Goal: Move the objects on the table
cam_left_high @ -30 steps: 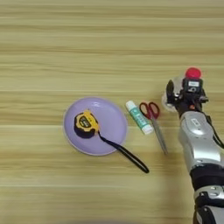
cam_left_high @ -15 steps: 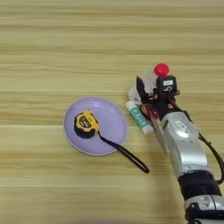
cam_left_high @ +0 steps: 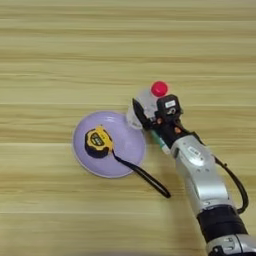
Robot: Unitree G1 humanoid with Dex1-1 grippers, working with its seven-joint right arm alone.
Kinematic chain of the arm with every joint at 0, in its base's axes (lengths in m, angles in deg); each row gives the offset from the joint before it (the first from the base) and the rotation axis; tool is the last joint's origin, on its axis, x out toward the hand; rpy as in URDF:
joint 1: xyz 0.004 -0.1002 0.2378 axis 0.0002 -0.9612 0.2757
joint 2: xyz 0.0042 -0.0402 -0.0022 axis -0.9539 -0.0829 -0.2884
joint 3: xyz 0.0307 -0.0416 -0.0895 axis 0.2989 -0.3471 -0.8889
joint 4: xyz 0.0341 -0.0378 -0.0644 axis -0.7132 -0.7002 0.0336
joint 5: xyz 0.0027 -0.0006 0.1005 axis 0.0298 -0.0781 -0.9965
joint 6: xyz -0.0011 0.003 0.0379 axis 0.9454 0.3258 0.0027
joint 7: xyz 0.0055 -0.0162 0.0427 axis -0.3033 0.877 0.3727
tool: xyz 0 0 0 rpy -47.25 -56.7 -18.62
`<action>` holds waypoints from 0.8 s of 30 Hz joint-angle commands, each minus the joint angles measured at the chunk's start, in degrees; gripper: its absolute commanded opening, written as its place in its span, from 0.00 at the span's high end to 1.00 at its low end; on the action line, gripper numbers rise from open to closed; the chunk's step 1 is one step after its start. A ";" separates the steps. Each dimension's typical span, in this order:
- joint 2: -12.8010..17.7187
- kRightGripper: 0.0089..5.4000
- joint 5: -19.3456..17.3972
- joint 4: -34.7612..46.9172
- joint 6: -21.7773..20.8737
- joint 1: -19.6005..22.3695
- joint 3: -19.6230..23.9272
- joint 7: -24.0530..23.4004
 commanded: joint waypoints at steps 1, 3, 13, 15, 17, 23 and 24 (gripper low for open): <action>-0.32 0.39 -0.36 4.01 -0.84 3.90 -0.54 0.12; -0.60 0.39 -0.09 4.08 -0.60 3.74 -1.13 0.29; -0.77 0.39 1.04 2.62 0.39 3.89 -2.37 0.74; -0.72 0.39 1.42 2.33 0.54 3.89 -2.56 0.68; -0.69 0.39 1.67 2.12 0.68 3.89 -2.70 0.67; -0.58 0.39 2.66 1.36 1.45 3.77 -3.43 0.84; -0.60 0.39 2.74 0.96 1.43 3.91 -3.45 0.78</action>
